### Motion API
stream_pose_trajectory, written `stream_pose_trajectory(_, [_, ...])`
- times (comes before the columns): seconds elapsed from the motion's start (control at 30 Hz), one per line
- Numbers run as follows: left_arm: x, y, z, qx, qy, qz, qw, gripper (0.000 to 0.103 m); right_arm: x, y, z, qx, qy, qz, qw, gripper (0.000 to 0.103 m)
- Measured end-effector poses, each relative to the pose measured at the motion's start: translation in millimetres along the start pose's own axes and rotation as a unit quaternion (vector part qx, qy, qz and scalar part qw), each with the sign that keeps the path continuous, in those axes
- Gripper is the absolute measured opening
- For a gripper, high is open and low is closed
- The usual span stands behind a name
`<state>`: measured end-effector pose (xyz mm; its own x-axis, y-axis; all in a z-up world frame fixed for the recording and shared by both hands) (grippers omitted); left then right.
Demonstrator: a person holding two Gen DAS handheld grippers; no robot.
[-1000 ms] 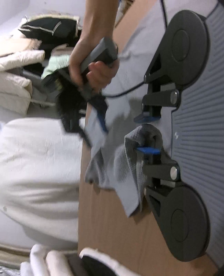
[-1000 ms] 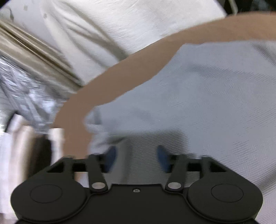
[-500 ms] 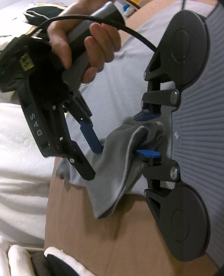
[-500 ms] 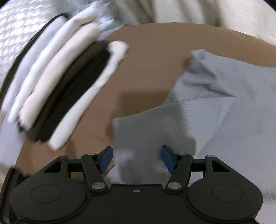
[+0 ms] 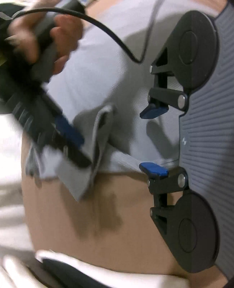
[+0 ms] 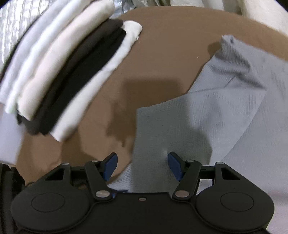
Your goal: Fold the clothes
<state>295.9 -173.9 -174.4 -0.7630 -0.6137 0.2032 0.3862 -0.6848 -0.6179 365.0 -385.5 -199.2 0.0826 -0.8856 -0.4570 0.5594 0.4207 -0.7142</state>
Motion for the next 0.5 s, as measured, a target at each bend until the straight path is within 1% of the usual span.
stream_pose_trajectory(0.03, [-8, -9, -2, 0.003, -0.018, -0.005, 0.9998, 0.055, -1, -1, -1, 0.001, -0.006, -0.003, 1.000, 0.068])
stream_pose_trajectory(0.07, [-12, -13, -4, 0.007, -0.015, 0.005, 0.9998, 0.061, -3, -1, -2, 0.003, -0.023, -0.016, 1.000, 0.068])
stream_pose_trajectory(0.1, [-16, -17, -6, 0.011, -0.010, 0.017, 0.9997, 0.065, -5, 1, -3, 0.004, -0.045, -0.032, 0.998, 0.068])
stream_pose_trajectory(0.17, [-23, -14, -9, 0.009, 0.007, 0.050, 0.9987, 0.066, -11, 8, -6, 0.001, -0.082, -0.058, 0.995, 0.068])
stream_pose_trajectory(0.2, [-25, -11, -11, 0.004, 0.002, 0.057, 0.9984, 0.066, -16, 13, -11, -0.003, -0.103, -0.066, 0.992, 0.068])
stream_pose_trajectory(0.27, [-29, -3, -14, -0.009, -0.013, 0.069, 0.9975, 0.066, -27, 20, -23, -0.003, -0.161, -0.084, 0.983, 0.073])
stream_pose_trajectory(0.3, [-28, -1, -13, -0.004, -0.020, 0.071, 0.9972, 0.066, -32, 24, -29, -0.002, -0.195, -0.093, 0.976, 0.072])
stream_pose_trajectory(0.33, [-27, -1, -12, 0.001, -0.024, 0.073, 0.9970, 0.066, -38, 27, -34, 0.008, -0.237, -0.110, 0.965, 0.070])
stream_pose_trajectory(0.37, [-23, -2, -12, 0.006, -0.020, 0.078, 0.9968, 0.066, -37, 21, -33, 0.030, -0.233, -0.116, 0.965, 0.050])
stream_pose_trajectory(0.4, [-18, -4, -13, 0.012, -0.016, 0.082, 0.9964, 0.066, -35, 14, -31, 0.054, -0.220, -0.120, 0.967, 0.020])
stream_pose_trajectory(0.43, [-18, -4, -12, 0.014, -0.009, 0.091, 0.9957, 0.066, -34, 6, -29, 0.078, -0.207, -0.124, 0.967, 0.014])
stream_pose_trajectory(0.5, [-20, 0, -10, 0.014, 0.003, 0.106, 0.9942, 0.066, -18, -27, -22, 0.152, -0.120, -0.112, 0.975, 0.013])
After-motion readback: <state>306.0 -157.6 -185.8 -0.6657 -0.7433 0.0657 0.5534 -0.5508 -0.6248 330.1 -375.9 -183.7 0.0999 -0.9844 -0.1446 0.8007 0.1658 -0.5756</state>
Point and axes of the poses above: each gripper's, at about its wrist camera, not at the fingertips, and y roughly the way its jaws point, x to its right, z to its top, the point moved 3 cm from there along y, roughly the way its jaws point, and after that the axes turned 13 degrees about x, right-handed, at the moved point
